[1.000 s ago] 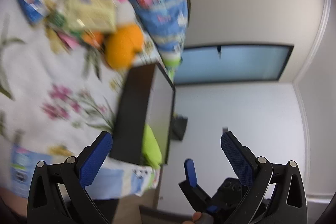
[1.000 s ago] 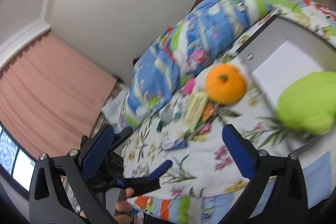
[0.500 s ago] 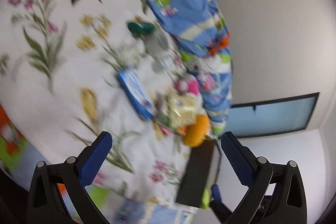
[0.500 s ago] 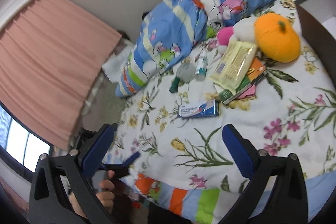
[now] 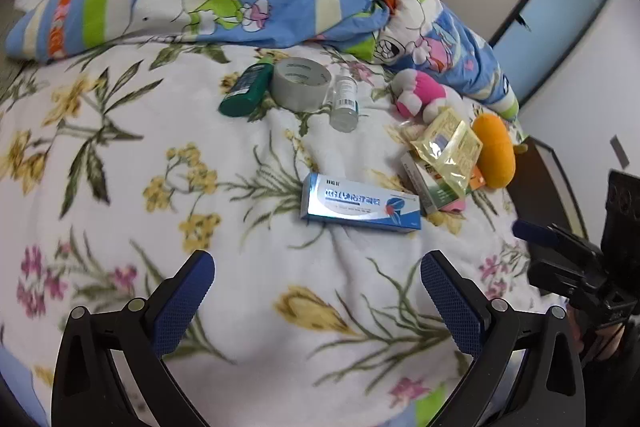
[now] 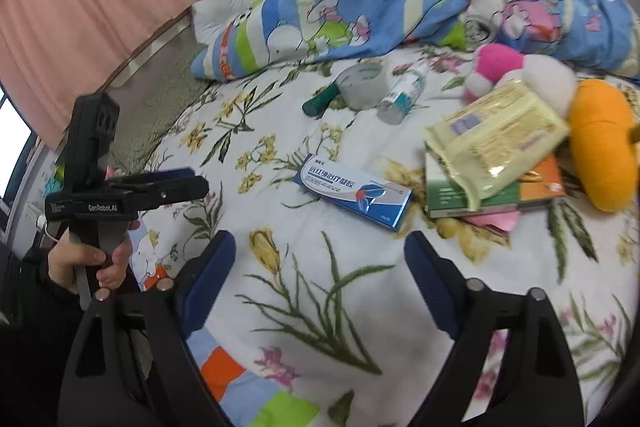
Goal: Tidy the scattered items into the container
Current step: 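Move the right tool back toward the blue-white medicine box, then grasp the blue-white medicine box with the right gripper and lift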
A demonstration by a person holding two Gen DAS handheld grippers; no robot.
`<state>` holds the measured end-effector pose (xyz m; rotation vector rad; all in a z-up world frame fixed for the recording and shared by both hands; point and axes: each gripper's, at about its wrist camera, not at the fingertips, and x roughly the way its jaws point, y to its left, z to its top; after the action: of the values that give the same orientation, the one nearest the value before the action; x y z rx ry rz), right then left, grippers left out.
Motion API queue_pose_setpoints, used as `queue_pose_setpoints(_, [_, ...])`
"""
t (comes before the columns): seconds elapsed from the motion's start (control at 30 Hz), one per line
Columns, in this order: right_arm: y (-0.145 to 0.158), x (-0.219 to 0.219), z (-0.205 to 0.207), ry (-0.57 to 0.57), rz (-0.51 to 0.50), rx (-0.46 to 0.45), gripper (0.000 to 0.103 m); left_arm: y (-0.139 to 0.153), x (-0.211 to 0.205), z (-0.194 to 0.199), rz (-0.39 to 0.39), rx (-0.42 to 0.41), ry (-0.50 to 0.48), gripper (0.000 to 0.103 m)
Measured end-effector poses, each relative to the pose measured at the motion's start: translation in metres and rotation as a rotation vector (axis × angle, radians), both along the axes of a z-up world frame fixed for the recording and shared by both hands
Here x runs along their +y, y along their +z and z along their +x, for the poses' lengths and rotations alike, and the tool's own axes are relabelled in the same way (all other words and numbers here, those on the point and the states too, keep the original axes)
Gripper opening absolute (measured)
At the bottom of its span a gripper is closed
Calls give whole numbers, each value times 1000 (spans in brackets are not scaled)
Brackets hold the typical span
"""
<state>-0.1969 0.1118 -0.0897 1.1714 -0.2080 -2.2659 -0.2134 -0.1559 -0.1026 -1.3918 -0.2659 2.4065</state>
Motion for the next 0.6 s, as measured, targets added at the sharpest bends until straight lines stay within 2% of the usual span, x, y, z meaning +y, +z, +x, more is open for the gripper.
queue_pose_setpoints(0.1, [-13, -7, -9, 4, -1, -2, 85, -8, -2, -8, 57, 10, -4, 103])
queue_pose_setpoints(0.23, [-32, -12, -23, -3, -4, -24, 81, -24, 4, -21, 56, 6, -18, 102])
queue_pose_setpoints(0.3, [-41, -12, -30, -8, -3, -31, 79, -33, 7, -26, 61, -3, -26, 90])
queue_pose_setpoints(0.37, [-49, -12, -36, -15, 0, -34, 78, -41, 10, -32, 62, -17, -40, 85])
queue_pose_setpoints(0.47, [-62, -11, -43, -27, -17, -62, 73, -51, 15, -41, 69, -31, -66, 79])
queue_pose_setpoints(0.6, [-75, -10, -51, -46, -42, -79, 72, -64, 20, -52, 88, -61, -79, 78])
